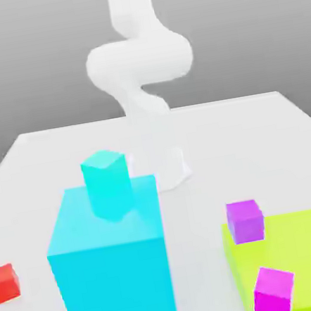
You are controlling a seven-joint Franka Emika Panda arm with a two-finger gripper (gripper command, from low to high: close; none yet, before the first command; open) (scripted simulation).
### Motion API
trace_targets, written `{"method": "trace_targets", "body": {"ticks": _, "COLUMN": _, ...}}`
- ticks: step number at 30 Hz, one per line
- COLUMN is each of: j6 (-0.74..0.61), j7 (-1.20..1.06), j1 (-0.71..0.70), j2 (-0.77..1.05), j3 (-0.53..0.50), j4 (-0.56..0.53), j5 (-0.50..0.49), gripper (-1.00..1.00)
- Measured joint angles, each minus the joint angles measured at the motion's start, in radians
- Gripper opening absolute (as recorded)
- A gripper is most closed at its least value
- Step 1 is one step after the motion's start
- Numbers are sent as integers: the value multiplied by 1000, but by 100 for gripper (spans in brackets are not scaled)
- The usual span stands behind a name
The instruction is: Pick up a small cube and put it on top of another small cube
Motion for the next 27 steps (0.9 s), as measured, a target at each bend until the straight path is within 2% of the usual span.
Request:
{"method": "trace_targets", "body": {"ticks": 15, "j6": 220, "j7": 210, "j1": -242, "j2": 548, "j3": -172, "j4": -87, "j5": -3, "gripper": 0}}
{"method": "trace_targets", "body": {"ticks": 20, "j6": 292, "j7": 238, "j1": -349, "j2": 732, "j3": -227, "j4": -116, "j5": 54, "gripper": 0}}
{"method": "trace_targets", "body": {"ticks": 27, "j6": 400, "j7": 224, "j1": -460, "j2": 995, "j3": -236, "j4": -141, "j5": 190, "gripper": 0}}
